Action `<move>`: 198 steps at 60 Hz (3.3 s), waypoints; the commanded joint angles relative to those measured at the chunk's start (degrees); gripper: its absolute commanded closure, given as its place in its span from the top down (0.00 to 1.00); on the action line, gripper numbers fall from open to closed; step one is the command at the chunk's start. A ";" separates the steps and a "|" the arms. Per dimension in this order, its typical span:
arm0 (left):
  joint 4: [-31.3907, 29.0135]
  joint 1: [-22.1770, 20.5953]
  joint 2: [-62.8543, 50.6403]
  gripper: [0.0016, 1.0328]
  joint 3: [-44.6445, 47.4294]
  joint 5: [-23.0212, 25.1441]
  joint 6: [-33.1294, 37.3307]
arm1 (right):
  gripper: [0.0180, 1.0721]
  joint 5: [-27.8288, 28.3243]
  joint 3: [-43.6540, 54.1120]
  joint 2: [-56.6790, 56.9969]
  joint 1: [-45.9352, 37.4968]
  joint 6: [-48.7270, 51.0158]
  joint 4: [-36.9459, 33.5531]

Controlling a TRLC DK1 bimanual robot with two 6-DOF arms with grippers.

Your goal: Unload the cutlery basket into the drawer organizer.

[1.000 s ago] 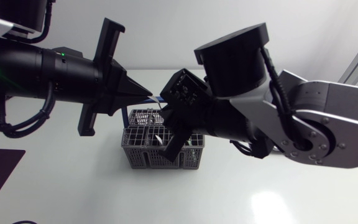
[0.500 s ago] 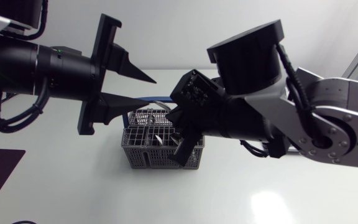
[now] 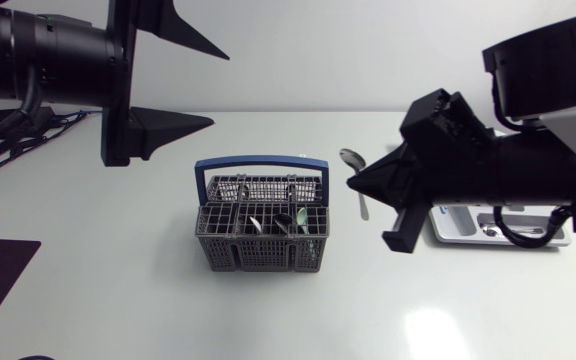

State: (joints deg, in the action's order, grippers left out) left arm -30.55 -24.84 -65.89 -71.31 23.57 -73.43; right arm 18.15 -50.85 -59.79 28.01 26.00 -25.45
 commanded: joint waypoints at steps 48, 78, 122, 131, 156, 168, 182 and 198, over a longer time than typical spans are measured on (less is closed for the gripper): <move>-11.29 -8.56 -7.68 0.88 5.57 -12.41 21.31 | 0.06 15.77 -5.49 -13.60 -48.93 59.43 -23.59; -14.98 -13.57 -10.58 0.90 4.78 -19.00 20.25 | 0.06 1.10 -15.24 -35.48 -57.45 75.69 -12.96; -17.36 -16.29 -13.48 0.90 4.34 -23.48 18.50 | 0.89 -9.10 -17.18 -45.68 -60.09 78.42 -1.79; -17.36 -16.56 -14.00 0.89 4.25 -23.57 17.97 | 0.95 -4.62 -17.09 -41.46 -59.21 73.41 -4.08; -20.96 -17.35 -17.17 0.89 1.00 -23.75 13.84 | 0.95 4.00 -15.77 -29.07 -49.98 47.48 -16.30; -23.33 -17.26 -17.78 0.89 -0.67 -23.75 10.94 | 0.95 7.34 -12.78 -20.63 -44.09 37.63 -18.58; -24.30 -17.35 -18.05 0.89 -2.70 -23.13 7.86 | 0.95 7.34 -9.71 -12.10 -35.48 26.12 -18.58; -23.77 -17.52 -20.51 0.67 -4.80 -23.31 5.31 | 0.95 6.55 -6.63 -6.48 -26.34 12.41 -18.32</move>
State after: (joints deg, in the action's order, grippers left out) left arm -54.00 -41.82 -84.77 -74.32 0.10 -65.95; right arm 25.26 -59.37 -67.05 0.19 43.66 -43.48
